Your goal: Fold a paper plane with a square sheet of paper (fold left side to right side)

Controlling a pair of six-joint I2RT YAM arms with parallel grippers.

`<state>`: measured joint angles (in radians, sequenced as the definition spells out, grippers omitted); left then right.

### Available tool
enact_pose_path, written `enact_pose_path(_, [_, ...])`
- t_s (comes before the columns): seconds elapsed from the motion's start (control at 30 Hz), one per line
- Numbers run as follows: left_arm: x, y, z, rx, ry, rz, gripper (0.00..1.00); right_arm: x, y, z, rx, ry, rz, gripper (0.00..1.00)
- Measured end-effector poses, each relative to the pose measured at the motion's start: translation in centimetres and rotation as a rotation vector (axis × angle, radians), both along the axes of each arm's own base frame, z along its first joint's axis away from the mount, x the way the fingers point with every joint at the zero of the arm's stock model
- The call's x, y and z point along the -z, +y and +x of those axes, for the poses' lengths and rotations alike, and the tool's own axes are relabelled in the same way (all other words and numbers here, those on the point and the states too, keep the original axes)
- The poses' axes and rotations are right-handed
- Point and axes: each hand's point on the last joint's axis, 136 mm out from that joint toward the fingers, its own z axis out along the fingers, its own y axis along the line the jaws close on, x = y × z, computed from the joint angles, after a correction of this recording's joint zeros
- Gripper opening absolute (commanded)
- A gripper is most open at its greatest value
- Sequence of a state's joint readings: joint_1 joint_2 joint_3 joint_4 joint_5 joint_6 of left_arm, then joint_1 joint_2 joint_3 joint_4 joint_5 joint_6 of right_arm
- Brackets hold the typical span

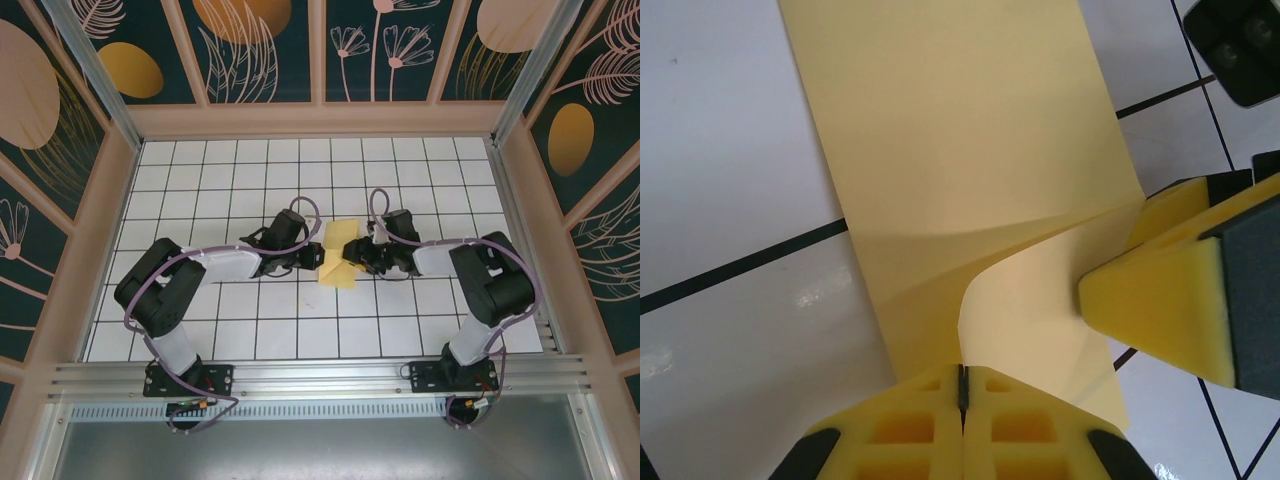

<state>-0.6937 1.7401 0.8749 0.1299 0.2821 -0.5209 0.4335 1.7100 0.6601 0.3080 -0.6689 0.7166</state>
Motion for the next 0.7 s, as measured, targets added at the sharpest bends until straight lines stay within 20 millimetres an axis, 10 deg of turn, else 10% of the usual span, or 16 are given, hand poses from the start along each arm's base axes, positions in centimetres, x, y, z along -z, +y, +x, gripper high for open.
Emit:
enact_pose_path(0.1, [0.0, 0.0, 0.1, -0.007, 0.000, 0.000, 0.20, -0.7, 0.9, 0.3, -0.007, -0.018, 0.043, 0.15])
enact_pose_path(0.23, [-1.4, 0.3, 0.5, -0.027, -0.017, -0.023, 0.60, -1.7, 1.2, 0.9, -0.006, -0.046, 0.076, 0.00])
enact_pose_path(0.4, [-8.6, 2.4, 2.7, -0.123, -0.125, -0.145, 0.98, -4.5, -0.8, 2.5, 0.036, -0.143, 0.099, 0.00])
enact_pose_path(0.7, [-22.5, 3.5, 3.1, -0.142, -0.309, -0.477, 0.99, -19.9, -4.8, 4.3, 0.064, -0.567, 0.275, 0.00])
